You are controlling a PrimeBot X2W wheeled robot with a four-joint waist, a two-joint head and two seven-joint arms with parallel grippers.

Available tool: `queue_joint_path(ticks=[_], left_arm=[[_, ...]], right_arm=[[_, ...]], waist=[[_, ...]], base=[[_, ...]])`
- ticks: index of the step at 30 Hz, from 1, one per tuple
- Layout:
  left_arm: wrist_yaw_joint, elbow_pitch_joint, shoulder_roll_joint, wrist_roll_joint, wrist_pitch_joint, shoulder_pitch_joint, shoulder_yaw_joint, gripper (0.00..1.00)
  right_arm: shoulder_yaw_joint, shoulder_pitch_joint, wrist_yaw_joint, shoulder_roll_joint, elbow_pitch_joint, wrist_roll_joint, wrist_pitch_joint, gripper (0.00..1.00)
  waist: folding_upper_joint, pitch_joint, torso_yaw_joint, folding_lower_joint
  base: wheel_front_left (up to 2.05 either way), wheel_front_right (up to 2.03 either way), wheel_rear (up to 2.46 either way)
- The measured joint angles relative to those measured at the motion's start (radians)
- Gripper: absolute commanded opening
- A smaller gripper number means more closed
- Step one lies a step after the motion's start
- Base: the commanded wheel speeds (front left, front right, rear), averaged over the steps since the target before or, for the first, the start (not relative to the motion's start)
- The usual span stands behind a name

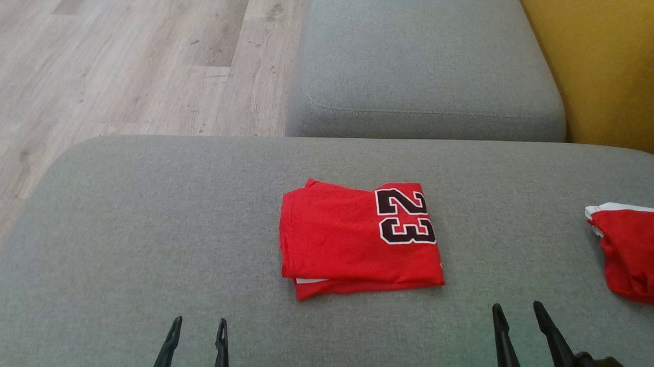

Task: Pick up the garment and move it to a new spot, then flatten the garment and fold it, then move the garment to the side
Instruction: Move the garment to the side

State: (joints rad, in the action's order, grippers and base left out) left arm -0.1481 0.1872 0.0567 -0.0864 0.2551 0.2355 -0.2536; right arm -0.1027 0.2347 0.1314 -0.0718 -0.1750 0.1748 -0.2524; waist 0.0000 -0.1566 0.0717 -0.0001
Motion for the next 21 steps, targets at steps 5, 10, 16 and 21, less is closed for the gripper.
queue_joint_path(ticks=[5, 10, 16, 21], left_arm=[[0.005, 0.000, 0.000, 0.000, 0.000, 0.000, 0.001, 1.00], [0.008, -0.001, 0.000, 0.008, 0.000, 0.000, 0.002, 1.00], [0.008, -0.001, 0.000, 0.008, 0.000, 0.000, 0.014, 1.00], [0.008, -0.001, 0.000, 0.008, 0.000, 0.000, 0.016, 1.00]], right_arm=[[0.016, 0.004, 0.000, 0.004, -0.008, 0.000, 0.000, 1.00], [0.025, 0.004, 0.000, 0.016, -0.018, -0.010, 0.000, 1.00], [0.030, 0.003, 0.000, 0.024, -0.036, -0.018, 0.000, 1.00], [0.035, 0.003, 0.000, 0.025, -0.048, -0.018, 0.000, 1.00]], waist=[[0.0000, -0.002, 0.005, 0.0001], [0.0000, 0.001, 0.006, 0.0001], [0.0000, 0.003, 0.006, 0.0001], [0.0000, 0.005, 0.004, 0.0001]], base=[[0.00, 0.00, 0.00], [0.00, 0.00, 0.00], [0.00, 0.00, 0.00], [0.00, 0.00, 0.00]])
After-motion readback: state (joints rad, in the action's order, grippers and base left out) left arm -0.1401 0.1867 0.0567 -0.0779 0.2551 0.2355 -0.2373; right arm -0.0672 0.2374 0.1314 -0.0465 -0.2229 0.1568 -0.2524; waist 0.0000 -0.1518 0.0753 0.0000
